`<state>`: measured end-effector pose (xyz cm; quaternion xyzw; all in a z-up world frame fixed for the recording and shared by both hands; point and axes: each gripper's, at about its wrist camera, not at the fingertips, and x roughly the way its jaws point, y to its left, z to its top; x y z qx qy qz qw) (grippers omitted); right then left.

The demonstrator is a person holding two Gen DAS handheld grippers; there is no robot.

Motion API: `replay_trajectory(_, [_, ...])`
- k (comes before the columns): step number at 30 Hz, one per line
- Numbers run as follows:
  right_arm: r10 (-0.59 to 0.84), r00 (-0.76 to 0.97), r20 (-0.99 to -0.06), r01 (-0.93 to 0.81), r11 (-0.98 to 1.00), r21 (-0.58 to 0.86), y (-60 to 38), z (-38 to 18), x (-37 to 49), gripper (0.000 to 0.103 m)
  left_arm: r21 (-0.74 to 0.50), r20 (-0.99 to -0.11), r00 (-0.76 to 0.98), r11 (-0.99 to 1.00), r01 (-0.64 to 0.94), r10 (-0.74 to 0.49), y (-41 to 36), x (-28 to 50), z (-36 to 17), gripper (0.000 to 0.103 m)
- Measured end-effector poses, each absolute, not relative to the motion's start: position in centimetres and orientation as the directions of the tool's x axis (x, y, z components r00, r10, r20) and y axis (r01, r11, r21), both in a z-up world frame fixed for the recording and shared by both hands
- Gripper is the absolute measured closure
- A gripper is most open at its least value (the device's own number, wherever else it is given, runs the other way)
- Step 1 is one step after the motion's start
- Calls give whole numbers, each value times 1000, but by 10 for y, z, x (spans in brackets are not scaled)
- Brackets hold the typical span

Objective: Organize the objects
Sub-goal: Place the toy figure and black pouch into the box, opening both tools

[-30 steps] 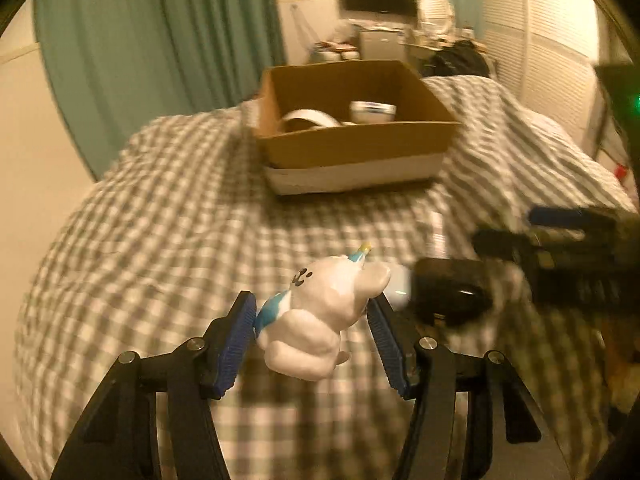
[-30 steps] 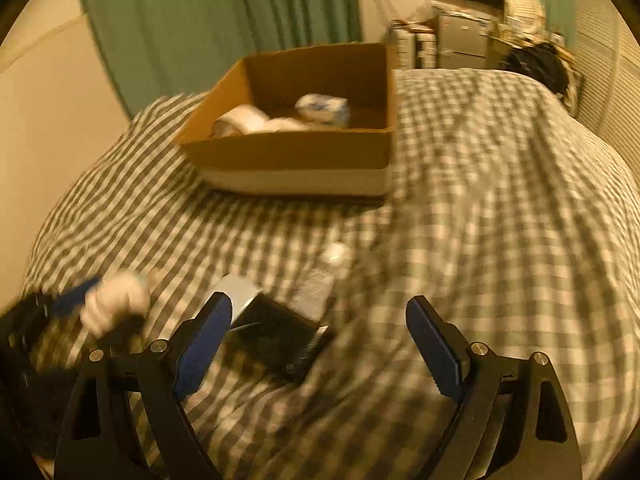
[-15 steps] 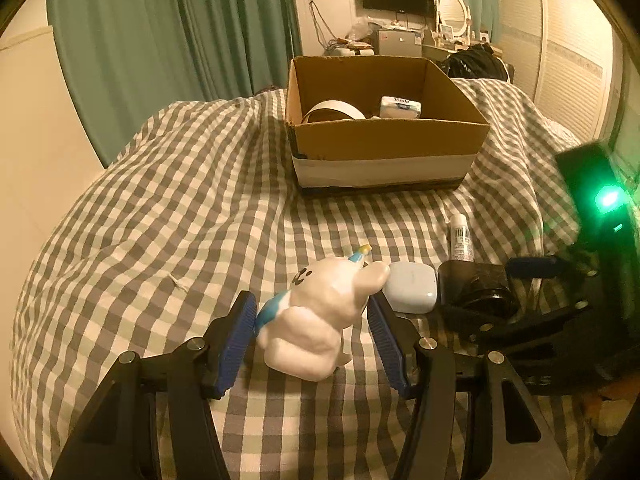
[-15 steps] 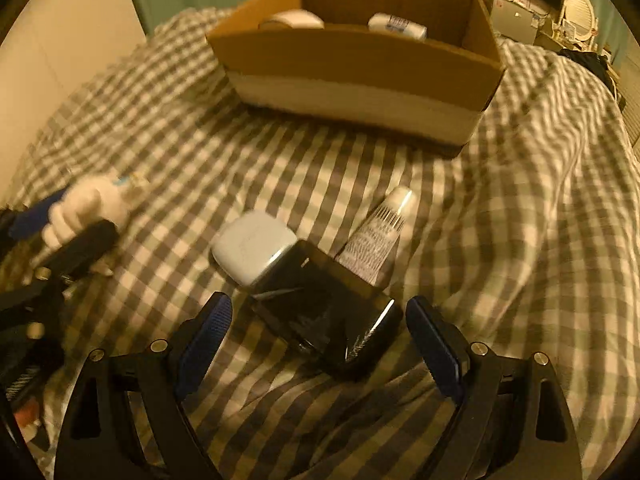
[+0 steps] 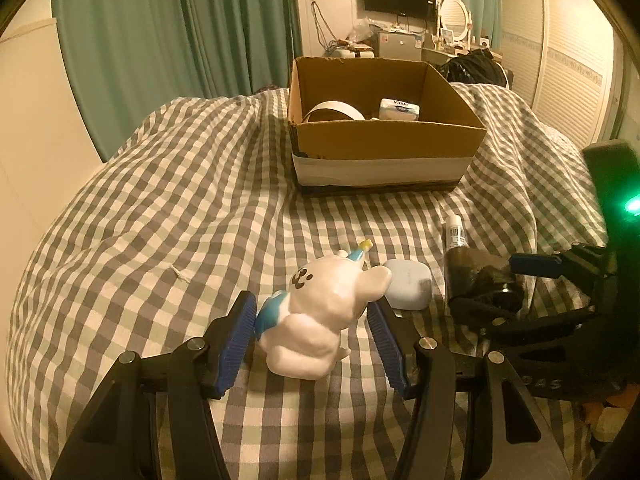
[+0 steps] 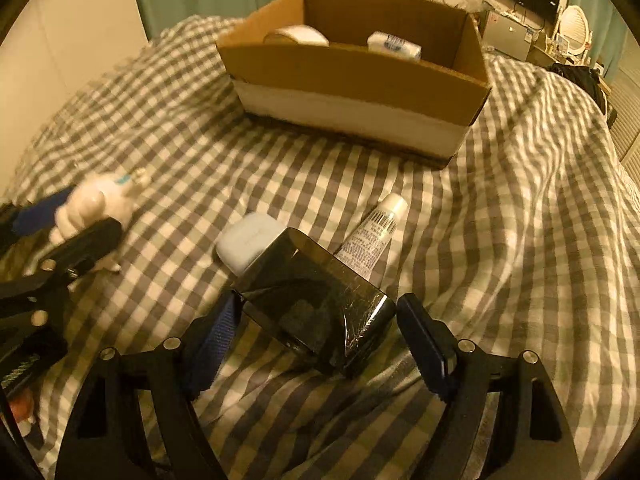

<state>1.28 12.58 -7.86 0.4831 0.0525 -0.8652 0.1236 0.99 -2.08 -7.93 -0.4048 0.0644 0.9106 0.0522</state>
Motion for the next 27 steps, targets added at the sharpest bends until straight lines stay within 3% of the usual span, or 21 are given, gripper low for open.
replay_trajectory(13, [-254,-671,-696,254,-961,105,143,19,13,23,17,-692,-711,-981,-192,127,-11,-19,-25,44])
replay_trajectory(21, [-231,-770,-594,247,-967,55,153,97,-54,23,45,-592,-795,-979,-199,134,7,-96,32,44])
replay_trajectory(27, [-226,-778,-586,213,-973,93,160,105,-125,23,-6,-601,-778,-974,-226,184,21,-174,33,44])
